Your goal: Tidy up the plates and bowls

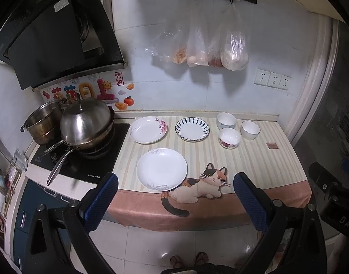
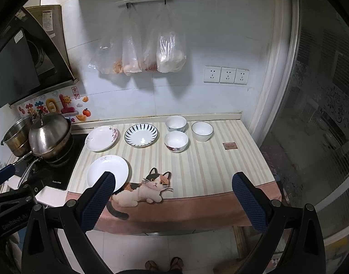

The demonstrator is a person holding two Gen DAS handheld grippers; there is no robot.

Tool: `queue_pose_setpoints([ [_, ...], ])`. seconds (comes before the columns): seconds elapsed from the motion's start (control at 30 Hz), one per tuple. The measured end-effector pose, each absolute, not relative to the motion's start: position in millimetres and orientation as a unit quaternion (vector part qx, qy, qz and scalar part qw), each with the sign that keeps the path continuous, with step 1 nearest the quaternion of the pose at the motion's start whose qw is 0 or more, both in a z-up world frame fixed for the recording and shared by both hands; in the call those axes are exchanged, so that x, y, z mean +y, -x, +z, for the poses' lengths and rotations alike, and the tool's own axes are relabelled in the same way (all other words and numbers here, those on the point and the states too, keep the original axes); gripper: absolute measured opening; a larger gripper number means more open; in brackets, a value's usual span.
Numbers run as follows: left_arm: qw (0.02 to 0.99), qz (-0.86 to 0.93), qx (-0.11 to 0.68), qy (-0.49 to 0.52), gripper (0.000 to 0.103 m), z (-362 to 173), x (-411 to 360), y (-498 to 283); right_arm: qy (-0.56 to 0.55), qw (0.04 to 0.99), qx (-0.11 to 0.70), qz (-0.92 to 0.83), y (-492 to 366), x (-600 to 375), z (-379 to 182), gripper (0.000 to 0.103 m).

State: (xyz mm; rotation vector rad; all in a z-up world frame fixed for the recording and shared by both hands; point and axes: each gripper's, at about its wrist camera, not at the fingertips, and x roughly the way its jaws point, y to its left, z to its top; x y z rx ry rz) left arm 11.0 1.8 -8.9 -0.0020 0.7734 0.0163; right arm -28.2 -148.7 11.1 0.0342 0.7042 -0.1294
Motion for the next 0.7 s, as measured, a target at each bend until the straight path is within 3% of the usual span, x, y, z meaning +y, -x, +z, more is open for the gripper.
queue_pose_setpoints([
  [0.7, 0.927, 0.01, 0.375, -0.003, 0.103, -4.3, -3.3, -15.3, -0.023, 0.937, 0.345, -0.059, 24.1, -151.7, 9.5, 0.103],
])
